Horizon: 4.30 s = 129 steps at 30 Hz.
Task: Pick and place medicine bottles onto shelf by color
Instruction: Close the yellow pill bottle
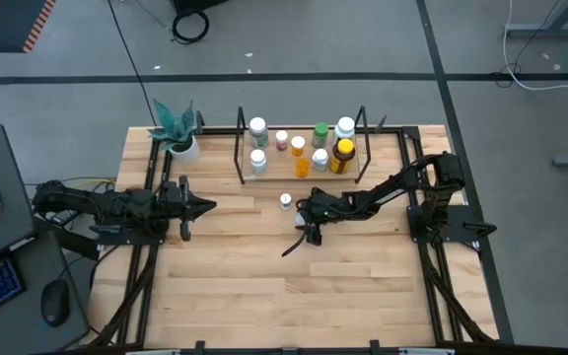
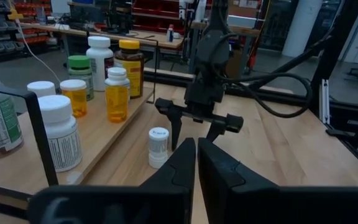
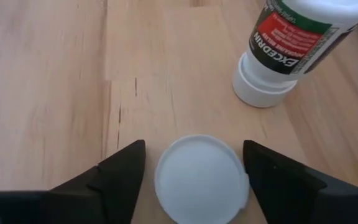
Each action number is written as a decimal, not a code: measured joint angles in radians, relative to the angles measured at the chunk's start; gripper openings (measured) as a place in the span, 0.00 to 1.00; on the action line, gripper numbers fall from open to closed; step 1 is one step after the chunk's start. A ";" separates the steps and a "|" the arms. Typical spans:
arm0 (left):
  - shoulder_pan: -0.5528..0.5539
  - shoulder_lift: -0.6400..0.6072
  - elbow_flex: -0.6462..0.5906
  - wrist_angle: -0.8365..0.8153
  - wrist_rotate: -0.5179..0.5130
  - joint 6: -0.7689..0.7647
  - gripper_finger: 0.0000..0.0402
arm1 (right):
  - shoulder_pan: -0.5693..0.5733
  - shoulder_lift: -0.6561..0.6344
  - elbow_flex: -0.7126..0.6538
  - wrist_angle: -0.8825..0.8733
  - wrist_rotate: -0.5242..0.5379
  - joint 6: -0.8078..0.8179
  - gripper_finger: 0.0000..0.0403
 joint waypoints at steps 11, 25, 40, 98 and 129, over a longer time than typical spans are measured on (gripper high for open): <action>0.000 0.000 0.000 -0.001 0.000 0.000 0.09 | -0.008 -0.050 -0.006 -0.028 0.023 -0.009 0.56; 0.000 0.000 -0.001 -0.001 0.000 0.000 0.08 | -0.083 -0.085 0.000 -0.018 -0.200 0.212 0.55; 0.000 0.000 -0.001 0.000 0.000 0.000 0.06 | -0.155 -0.278 0.128 -0.650 -0.416 0.357 0.53; 0.000 0.000 -0.001 0.000 0.000 0.000 0.06 | 0.229 0.006 0.346 -0.604 0.044 -0.005 0.65; 0.000 0.000 -0.001 0.000 0.000 0.000 0.09 | 0.257 -0.029 0.257 -0.582 0.200 0.079 0.65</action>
